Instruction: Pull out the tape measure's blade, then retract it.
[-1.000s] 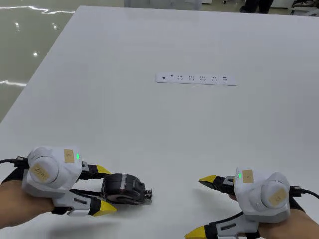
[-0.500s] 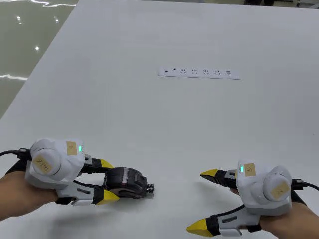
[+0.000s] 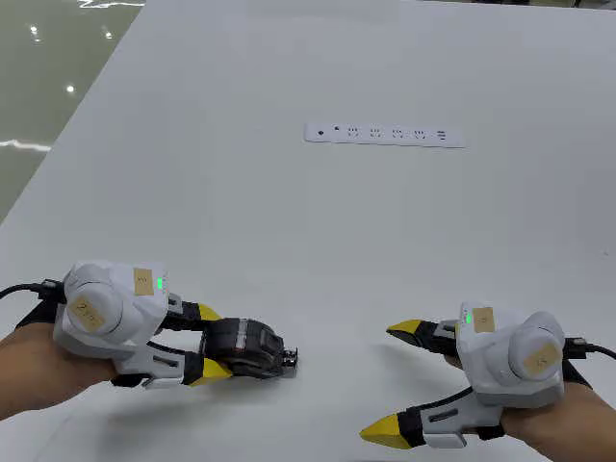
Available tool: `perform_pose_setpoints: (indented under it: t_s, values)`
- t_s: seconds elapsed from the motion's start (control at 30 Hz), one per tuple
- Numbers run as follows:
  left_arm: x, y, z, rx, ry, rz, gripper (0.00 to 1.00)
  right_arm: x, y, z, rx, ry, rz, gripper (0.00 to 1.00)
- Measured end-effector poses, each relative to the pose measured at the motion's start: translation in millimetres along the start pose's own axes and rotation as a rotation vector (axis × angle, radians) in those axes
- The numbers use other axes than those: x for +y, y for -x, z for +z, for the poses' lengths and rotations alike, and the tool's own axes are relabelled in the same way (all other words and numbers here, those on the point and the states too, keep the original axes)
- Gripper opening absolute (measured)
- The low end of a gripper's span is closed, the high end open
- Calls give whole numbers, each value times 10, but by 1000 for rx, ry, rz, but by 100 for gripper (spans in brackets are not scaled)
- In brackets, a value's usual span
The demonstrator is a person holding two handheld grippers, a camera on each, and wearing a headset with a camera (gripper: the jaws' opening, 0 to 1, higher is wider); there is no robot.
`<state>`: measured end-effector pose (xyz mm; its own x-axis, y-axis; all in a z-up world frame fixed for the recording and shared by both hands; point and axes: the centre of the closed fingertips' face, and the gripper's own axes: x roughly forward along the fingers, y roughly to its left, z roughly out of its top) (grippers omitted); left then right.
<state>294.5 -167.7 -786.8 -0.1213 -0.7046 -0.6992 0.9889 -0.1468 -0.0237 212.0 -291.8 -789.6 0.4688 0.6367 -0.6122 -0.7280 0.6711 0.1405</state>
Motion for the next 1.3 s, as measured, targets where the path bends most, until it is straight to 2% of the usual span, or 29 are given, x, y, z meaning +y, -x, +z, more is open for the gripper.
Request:
perform_pose_setpoints:
  t_s: [0.17,0.33,0.47,0.67,0.8,1.13,1.3]
  values:
    - [2,1,-2,4,1,1,30,-5,-39,37,-12,9,2,77]
    - [-1,1,-2,7,4,-2,30,10,-94,160,-51,28,20,71]
    - [0,0,-5,15,-2,-7,30,-15,-144,169,-56,30,23,70]
    - [-2,-4,-4,19,-6,-6,30,3,-266,169,-77,22,56,65]
    - [-4,-4,1,19,-5,-2,30,5,-331,217,-105,45,60,56]
    - [3,-1,-10,19,-7,0,30,59,-565,252,-108,66,95,49]
    - [1,-3,-9,19,-3,0,30,60,-637,274,-109,87,96,46]
